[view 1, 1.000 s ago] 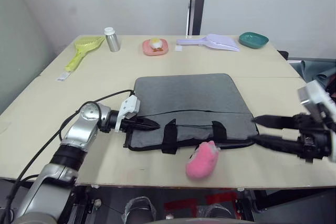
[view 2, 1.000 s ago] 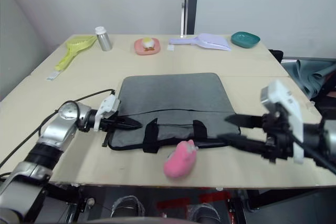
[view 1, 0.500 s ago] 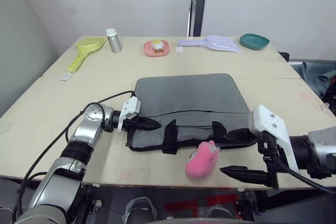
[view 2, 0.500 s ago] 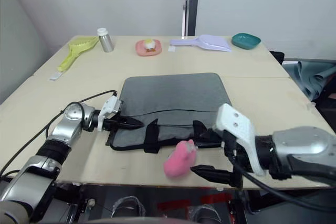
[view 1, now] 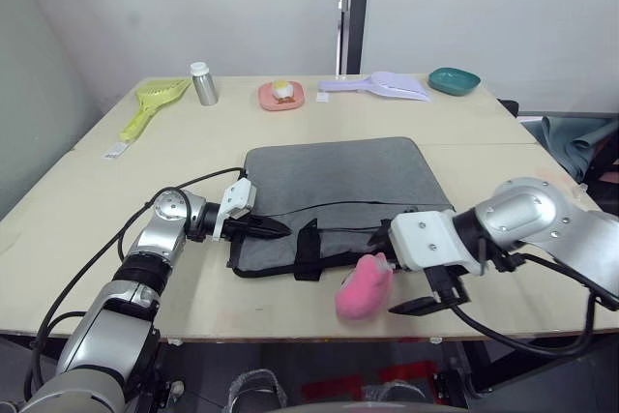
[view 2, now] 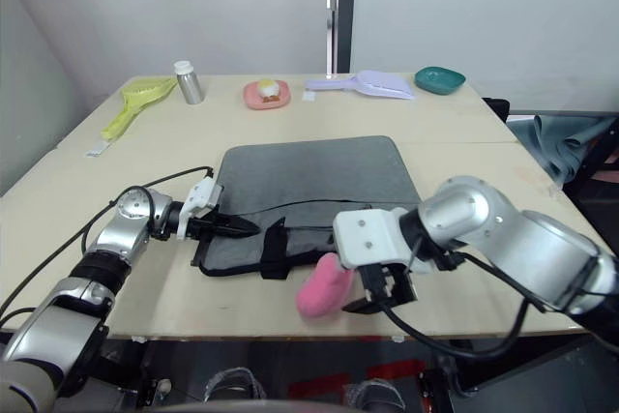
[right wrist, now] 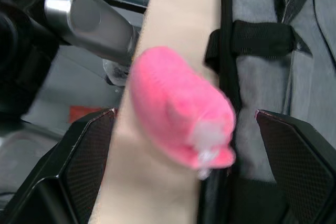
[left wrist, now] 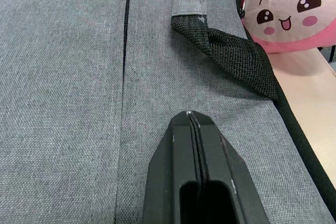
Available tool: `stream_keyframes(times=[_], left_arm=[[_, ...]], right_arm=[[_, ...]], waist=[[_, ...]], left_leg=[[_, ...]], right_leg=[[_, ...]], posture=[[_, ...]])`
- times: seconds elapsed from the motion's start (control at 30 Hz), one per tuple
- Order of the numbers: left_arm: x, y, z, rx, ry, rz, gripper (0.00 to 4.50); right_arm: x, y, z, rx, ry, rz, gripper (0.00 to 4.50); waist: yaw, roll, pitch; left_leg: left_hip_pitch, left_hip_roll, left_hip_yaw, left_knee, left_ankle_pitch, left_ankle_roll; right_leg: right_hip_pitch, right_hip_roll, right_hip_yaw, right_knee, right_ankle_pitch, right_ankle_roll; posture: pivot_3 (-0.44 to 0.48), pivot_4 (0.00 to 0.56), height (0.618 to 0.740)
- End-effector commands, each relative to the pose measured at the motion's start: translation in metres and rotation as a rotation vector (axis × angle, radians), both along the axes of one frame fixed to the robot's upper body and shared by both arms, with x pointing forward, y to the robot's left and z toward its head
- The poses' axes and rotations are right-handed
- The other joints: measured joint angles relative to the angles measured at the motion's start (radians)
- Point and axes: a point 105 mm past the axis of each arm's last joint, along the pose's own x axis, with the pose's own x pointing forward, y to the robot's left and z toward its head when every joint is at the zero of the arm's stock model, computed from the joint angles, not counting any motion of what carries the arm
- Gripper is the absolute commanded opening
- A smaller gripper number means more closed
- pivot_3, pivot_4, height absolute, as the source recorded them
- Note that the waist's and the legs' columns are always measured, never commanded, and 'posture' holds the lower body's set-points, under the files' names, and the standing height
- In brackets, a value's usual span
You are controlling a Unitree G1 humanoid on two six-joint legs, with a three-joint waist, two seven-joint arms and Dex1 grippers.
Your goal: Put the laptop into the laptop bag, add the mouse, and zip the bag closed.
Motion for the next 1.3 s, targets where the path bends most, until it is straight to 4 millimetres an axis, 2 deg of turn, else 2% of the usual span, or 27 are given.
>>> stream_keyframes(times=[0.03,0.27,0.37,0.4,0.57,0.77,1.17,1.3], left_arm=[[-0.013,0.013,-0.033,0.116,0.116,0.015,0.00],[-0.008,0.012,-0.028,0.121,0.089,0.014,0.00],[-0.008,0.011,-0.026,0.120,0.088,0.012,0.00],[-0.009,0.012,-0.026,0.121,0.089,0.011,0.00],[-0.013,0.016,-0.033,0.166,0.075,-0.001,0.00],[-0.014,0.017,-0.037,0.187,0.068,-0.010,0.00],[-0.016,0.023,-0.049,0.261,0.065,-0.037,0.00],[-0.015,0.025,-0.051,0.272,0.066,-0.028,0.00]], right_arm=[[0.001,0.009,-0.006,-0.038,-0.033,0.089,4.48],[0.019,0.021,-0.033,-0.099,-0.064,0.135,4.48],[0.022,0.017,-0.041,-0.123,-0.069,0.143,4.48],[0.023,0.013,-0.043,-0.128,-0.062,0.137,3.94],[0.016,-0.001,-0.039,-0.095,-0.002,0.079,2.24],[0.009,-0.005,-0.039,0.007,0.054,-0.082,0.28],[0.004,-0.048,-0.044,0.171,0.162,-0.496,0.28],[0.000,-0.078,-0.055,0.168,0.201,-0.651,0.28]], waist=[[0.000,0.000,0.000],[-0.001,0.000,0.000],[-0.001,0.000,0.000],[-0.001,0.000,0.000],[0.000,0.000,0.000],[0.001,0.000,0.000],[0.013,0.003,-0.003],[0.013,0.003,-0.006]], left_leg=[[0.000,0.000,0.000,0.000,0.000,0.000],[0.000,0.000,0.001,0.000,0.000,0.000],[0.000,0.000,0.001,0.000,0.000,0.000],[0.000,0.000,0.001,0.000,0.000,0.000],[0.000,0.000,0.002,0.000,0.000,0.000],[0.001,0.000,0.003,-0.001,0.000,0.000],[0.001,0.000,0.008,-0.008,0.000,0.000],[0.002,0.000,0.008,-0.010,0.000,0.000]], right_leg=[[0.000,0.000,0.000,0.000,0.000,0.000],[0.000,0.000,0.001,0.000,0.000,0.000],[-0.001,0.000,0.001,0.000,0.000,-0.001],[-0.001,0.000,0.001,0.000,0.000,-0.001],[-0.001,0.000,0.002,-0.001,0.000,-0.001],[-0.001,0.000,0.003,-0.001,0.000,0.000],[-0.002,0.000,0.005,-0.009,0.000,0.000],[-0.002,-0.001,0.005,-0.009,-0.002,0.003]], posture=[[0.000,0.150,0.740],[0.000,0.150,0.740],[0.000,0.150,0.740],[0.000,0.150,0.740],[0.000,0.150,0.740],[0.000,0.150,0.740],[0.000,0.150,0.740],[0.000,0.150,0.740]])
